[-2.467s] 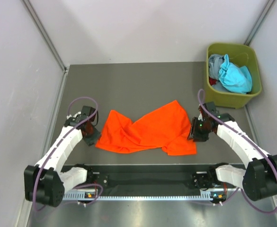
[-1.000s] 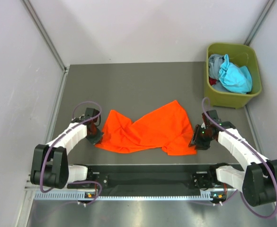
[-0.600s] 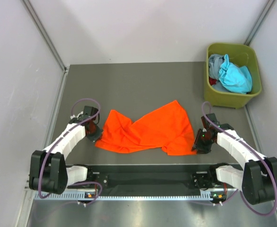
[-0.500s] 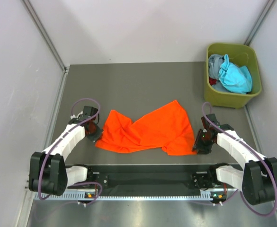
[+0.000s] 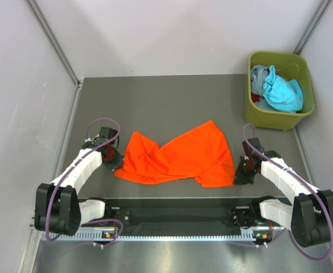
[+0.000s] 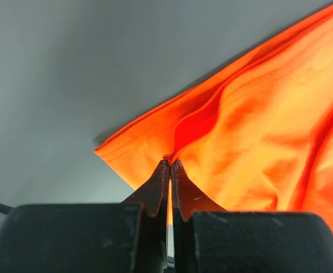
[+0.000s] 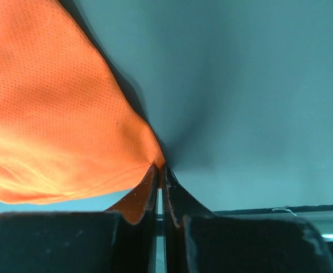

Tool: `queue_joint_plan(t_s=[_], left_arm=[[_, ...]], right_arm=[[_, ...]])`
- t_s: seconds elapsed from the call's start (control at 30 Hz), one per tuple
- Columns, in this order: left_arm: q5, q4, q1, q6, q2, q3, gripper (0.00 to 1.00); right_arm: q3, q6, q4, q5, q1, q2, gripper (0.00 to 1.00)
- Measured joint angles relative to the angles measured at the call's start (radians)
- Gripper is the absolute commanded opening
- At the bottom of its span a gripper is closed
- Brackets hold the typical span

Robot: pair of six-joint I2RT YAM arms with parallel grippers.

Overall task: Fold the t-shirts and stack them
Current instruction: Flatten the tshirt out

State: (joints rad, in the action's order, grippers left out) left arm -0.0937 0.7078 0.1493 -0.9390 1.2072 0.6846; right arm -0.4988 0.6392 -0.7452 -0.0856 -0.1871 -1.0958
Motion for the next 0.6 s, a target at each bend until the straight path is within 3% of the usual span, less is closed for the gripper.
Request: queue_joint_plan(t_s=[0.2,0.37,0.6], left_arm=[[-0.003,0.067,0.0,0.051,-0.08,0.089,0.0],[-0.032,0.105,0.0,0.101,-0.16,0.264,0.0],[-0.082,0.145,0.0,0.182,-0.176,0.606,0.0]], right_arm=[[-0.15,-0.03,-0.106,0.033,0.0,0.065,0.0],[-0.559,-0.086,-0.114,0.051,0.0,0.058,0.0],[-0.92,-0.163,-0.115,0.079,0.0,0.025,0.0]])
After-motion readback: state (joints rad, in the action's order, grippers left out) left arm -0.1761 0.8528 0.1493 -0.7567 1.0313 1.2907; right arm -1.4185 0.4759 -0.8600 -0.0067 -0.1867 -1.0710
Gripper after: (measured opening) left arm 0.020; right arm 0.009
